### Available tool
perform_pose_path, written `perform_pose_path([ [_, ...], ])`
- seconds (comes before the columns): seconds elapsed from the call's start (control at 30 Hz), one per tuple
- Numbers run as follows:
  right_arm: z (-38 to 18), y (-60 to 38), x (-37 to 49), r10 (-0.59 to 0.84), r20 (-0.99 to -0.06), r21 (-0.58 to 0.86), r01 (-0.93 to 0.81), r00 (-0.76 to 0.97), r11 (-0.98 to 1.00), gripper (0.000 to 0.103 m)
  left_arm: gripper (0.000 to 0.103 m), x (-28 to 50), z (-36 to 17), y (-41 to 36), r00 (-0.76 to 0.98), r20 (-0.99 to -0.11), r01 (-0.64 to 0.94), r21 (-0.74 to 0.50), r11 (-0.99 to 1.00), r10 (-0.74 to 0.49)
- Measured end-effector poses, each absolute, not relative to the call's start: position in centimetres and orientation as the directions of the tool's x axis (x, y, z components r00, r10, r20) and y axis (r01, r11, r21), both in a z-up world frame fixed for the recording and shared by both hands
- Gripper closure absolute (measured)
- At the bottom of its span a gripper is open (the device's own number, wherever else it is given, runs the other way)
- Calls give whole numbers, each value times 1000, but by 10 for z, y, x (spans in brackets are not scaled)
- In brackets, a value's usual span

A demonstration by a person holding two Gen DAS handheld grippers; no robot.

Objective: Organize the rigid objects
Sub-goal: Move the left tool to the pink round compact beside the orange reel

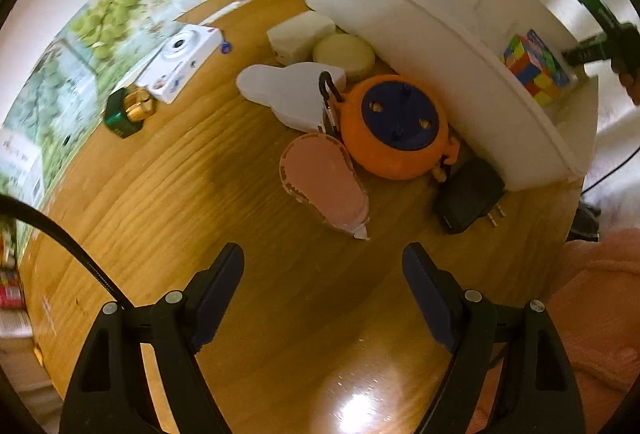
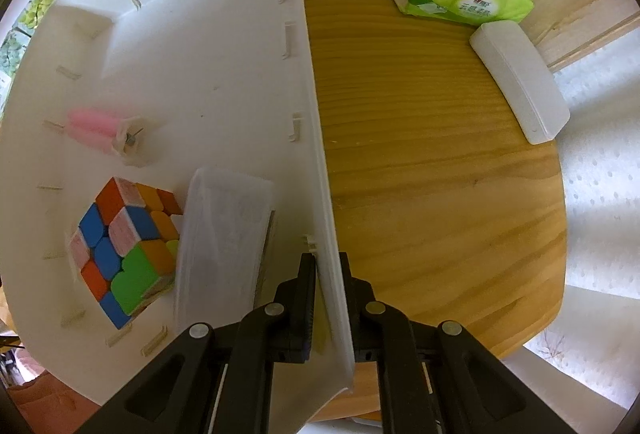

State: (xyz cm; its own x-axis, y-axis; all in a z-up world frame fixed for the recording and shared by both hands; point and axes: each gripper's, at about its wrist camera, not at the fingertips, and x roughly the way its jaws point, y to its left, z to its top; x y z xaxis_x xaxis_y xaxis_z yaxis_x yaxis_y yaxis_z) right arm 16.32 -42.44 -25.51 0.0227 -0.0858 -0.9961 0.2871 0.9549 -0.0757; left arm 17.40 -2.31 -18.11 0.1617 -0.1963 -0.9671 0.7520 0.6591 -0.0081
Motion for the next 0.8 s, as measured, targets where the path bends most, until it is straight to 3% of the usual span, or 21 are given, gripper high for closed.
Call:
perform_pose_path([
  [0.5,-250,-422,167,-97,-995,-86,294,21,952,91,19,201,-209,-37,107,-972,799,-41,600,-209],
  [0.8,-249,-419,171,-106,-994,-98,294,10,951,91,19,229,-221,-42,45,-962,815,-121,567,-270],
])
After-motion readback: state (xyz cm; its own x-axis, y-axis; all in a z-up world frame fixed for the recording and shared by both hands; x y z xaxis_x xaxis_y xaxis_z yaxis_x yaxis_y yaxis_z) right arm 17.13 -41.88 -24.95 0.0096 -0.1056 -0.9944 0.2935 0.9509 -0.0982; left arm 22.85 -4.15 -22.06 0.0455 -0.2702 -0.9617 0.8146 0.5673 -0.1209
